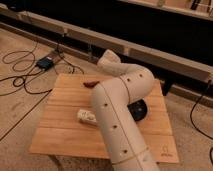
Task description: Push the eraser across the table
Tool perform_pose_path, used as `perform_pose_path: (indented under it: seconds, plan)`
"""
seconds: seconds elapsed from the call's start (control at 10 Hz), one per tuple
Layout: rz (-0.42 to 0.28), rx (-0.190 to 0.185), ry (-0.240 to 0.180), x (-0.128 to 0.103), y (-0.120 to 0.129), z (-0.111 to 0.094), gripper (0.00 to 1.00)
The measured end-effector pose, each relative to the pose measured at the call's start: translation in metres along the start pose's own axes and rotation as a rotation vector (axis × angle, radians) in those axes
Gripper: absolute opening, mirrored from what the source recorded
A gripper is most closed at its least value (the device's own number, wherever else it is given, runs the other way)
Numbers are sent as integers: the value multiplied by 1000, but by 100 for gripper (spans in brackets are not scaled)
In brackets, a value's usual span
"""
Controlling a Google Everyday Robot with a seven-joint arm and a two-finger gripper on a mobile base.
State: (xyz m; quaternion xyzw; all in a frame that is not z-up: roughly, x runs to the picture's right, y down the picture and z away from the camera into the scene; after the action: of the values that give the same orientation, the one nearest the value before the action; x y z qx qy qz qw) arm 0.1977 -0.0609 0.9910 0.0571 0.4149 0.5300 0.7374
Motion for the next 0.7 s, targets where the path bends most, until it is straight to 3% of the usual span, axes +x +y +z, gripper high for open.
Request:
perform_pose_path:
  seconds: [0.7]
  plan:
    - [33,50,44,0,-39,29,80]
